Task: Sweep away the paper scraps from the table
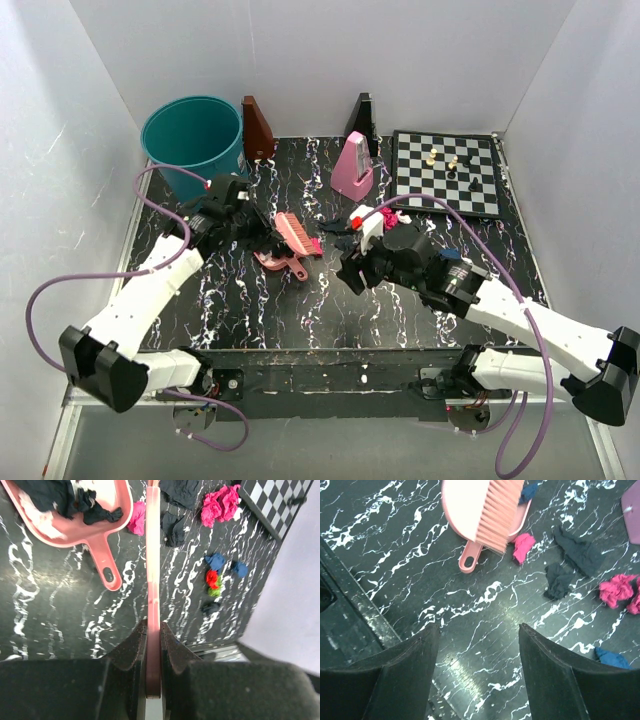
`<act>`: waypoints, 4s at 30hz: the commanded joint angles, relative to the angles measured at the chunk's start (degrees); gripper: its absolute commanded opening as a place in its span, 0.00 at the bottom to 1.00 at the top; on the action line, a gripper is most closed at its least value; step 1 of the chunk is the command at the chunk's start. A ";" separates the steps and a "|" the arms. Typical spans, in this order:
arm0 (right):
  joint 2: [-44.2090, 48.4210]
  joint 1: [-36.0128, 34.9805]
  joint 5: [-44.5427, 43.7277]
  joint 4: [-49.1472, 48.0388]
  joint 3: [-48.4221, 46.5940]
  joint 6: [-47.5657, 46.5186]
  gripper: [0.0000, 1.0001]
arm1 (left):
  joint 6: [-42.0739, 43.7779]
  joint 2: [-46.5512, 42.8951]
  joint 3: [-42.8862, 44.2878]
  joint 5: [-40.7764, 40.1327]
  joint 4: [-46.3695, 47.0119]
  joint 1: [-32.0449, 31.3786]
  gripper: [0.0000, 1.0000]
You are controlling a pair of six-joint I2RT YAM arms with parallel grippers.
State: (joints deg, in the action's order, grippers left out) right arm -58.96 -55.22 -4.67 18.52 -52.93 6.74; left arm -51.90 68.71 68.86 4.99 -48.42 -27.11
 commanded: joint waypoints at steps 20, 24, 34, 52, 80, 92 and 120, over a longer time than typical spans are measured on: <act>-16.80 -6.30 -18.27 -35.47 2.56 -24.67 0.67 | -25.27 8.90 7.34 14.87 -1.40 0.31 0.00; -19.25 -5.69 -17.48 -36.89 0.20 -25.37 0.56 | -25.53 8.29 4.97 18.81 -0.54 0.31 0.00; -19.36 -5.34 -14.14 -35.22 0.53 -23.80 0.01 | -22.90 7.76 4.44 21.99 2.10 0.74 0.19; 6.05 15.13 24.42 -28.21 11.98 1.15 0.01 | 17.34 3.10 2.94 33.85 24.08 4.09 0.98; -5.64 30.70 62.77 -22.12 -9.12 17.60 0.01 | 40.38 7.23 1.19 61.80 48.86 2.94 0.59; -10.65 30.70 63.82 -30.30 -10.88 20.50 0.01 | 39.15 8.81 0.92 65.23 48.78 1.63 0.14; -15.74 24.91 48.79 22.06 -30.82 -12.97 0.83 | 115.27 19.01 29.84 44.84 -30.94 -2.59 0.00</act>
State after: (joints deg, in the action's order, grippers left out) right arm -71.07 -27.59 46.44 32.23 -77.65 1.21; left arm 58.00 90.19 99.72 50.48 -74.15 -28.25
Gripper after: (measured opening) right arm 0.854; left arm 0.062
